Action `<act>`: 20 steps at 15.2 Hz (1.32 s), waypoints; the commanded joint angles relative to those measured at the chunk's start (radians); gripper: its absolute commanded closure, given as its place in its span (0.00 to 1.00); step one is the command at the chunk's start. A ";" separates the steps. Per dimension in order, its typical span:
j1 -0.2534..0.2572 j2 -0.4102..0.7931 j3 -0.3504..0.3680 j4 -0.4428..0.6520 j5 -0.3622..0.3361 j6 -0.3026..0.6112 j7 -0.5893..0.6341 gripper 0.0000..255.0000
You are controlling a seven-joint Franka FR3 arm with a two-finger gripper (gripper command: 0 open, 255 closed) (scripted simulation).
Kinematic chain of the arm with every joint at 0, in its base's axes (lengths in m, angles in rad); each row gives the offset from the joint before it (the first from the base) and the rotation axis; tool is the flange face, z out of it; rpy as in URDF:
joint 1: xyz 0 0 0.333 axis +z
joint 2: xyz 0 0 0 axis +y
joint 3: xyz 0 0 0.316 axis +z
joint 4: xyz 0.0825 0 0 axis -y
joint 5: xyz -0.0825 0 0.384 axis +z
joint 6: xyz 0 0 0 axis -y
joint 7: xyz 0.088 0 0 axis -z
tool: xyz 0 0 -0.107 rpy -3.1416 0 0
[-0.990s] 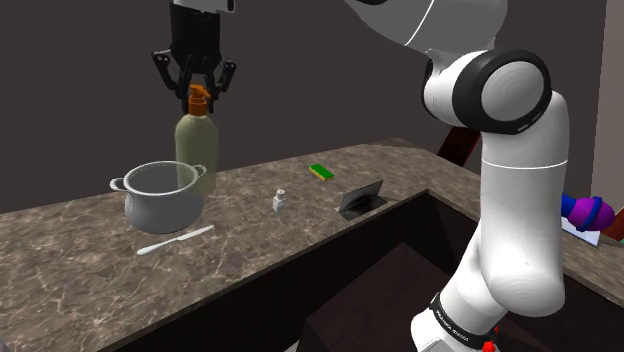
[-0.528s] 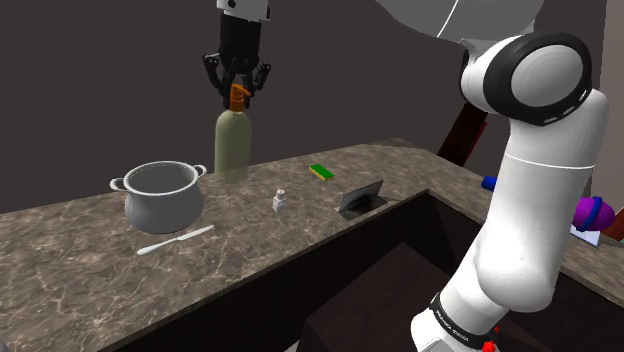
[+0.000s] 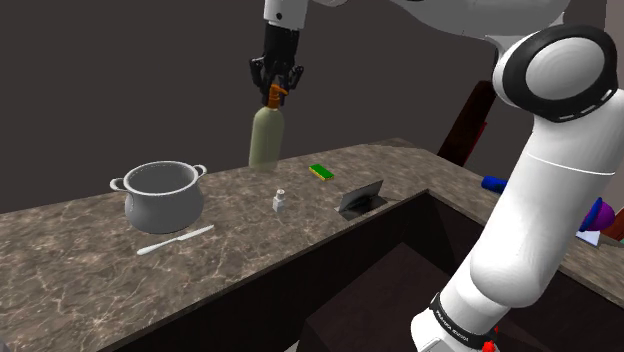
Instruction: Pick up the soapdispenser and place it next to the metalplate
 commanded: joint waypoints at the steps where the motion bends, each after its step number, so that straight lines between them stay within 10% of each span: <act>1: -0.026 -0.012 -0.018 -0.008 0.007 -0.002 -0.046 1.00; 20: -0.270 0.061 -0.205 0.097 0.038 -0.038 -0.476 1.00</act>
